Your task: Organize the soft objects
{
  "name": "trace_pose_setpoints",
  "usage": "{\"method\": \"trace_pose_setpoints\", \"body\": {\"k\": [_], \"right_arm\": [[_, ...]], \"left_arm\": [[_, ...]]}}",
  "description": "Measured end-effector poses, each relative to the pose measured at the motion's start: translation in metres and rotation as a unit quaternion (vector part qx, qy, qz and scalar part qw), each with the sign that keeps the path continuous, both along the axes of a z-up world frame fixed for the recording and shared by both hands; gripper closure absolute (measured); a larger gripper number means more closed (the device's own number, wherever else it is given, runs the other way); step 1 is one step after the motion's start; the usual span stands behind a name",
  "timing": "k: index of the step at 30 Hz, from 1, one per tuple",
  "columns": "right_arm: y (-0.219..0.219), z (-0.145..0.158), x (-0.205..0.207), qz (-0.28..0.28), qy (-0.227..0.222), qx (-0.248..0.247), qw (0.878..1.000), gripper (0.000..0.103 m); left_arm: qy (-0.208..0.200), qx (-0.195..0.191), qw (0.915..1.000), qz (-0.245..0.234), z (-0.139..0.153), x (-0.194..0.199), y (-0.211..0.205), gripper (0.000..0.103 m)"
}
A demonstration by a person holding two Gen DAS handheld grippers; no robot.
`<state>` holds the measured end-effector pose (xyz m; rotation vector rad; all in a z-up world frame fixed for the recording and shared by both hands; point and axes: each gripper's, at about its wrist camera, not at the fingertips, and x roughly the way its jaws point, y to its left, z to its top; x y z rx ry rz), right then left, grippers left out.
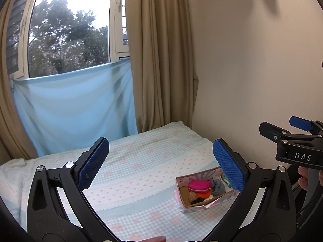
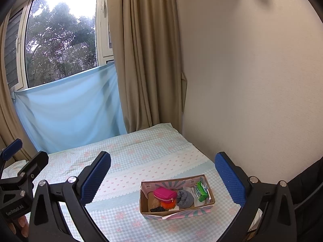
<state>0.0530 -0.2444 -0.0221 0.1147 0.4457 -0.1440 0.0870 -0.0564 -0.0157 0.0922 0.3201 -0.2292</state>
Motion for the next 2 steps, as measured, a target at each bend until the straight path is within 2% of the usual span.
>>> {"method": "trace_pose_setpoints", "body": {"k": [2], "right_arm": [[-0.0002, -0.0009, 0.0026, 0.0, 0.003, 0.001, 1.0, 0.0]], "left_arm": [[0.002, -0.002, 1.0, 0.001, -0.0006, 0.0012, 0.0008, 0.001]]}}
